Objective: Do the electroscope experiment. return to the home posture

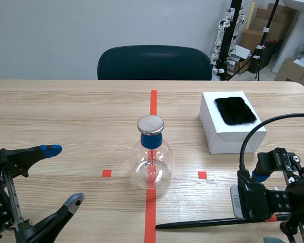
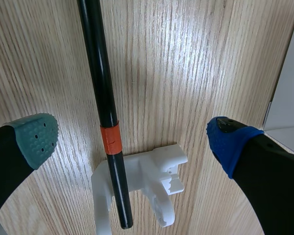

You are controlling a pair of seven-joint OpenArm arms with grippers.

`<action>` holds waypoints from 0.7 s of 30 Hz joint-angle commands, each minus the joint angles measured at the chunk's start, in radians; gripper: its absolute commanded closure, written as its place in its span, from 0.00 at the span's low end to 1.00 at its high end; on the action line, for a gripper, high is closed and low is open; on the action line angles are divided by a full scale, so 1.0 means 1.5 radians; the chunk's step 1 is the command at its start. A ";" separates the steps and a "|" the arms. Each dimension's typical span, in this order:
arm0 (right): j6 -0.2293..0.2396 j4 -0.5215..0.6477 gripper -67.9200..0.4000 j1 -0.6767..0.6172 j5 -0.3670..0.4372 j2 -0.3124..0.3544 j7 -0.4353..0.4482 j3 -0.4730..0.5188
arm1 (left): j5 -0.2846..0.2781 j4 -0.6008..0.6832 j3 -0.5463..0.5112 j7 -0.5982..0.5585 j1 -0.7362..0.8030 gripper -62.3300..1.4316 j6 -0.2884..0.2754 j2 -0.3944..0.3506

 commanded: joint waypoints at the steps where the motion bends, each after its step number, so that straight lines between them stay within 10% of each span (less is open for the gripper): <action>1: 0.005 0.005 0.08 0.008 0.000 0.009 0.000 0.001 | -0.009 0.011 -0.002 -0.012 -0.004 0.00 -0.002 -0.008; 21: 0.005 0.006 0.08 -0.094 0.025 0.015 0.126 0.120 | -0.009 0.011 -0.002 -0.012 -0.004 0.00 -0.002 -0.008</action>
